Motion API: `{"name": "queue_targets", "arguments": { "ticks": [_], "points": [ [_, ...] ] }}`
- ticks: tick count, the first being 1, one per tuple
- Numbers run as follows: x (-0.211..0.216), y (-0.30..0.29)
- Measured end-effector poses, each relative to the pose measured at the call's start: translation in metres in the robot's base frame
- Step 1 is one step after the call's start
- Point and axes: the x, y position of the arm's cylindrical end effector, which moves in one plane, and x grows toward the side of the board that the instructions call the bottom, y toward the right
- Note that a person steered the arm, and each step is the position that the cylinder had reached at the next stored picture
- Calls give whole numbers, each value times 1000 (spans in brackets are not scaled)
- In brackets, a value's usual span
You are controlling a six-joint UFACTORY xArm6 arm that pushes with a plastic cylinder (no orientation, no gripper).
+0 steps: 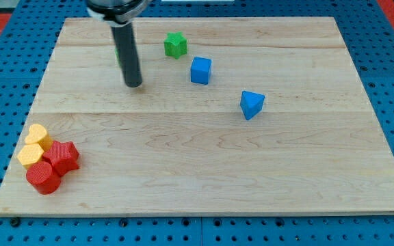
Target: Place the green circle and red star in a vertical line
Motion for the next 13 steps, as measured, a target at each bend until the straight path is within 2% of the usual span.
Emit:
{"name": "queue_targets", "arguments": {
  "ticks": [1, 2, 3, 7, 8, 9, 10, 12, 13],
  "points": [
    [-26, -40],
    [12, -34],
    [48, -2],
    [47, -13],
    [24, -74],
    [-29, -139],
    [-82, -128],
    [-93, -8],
    [-73, 29]
  ]
}}
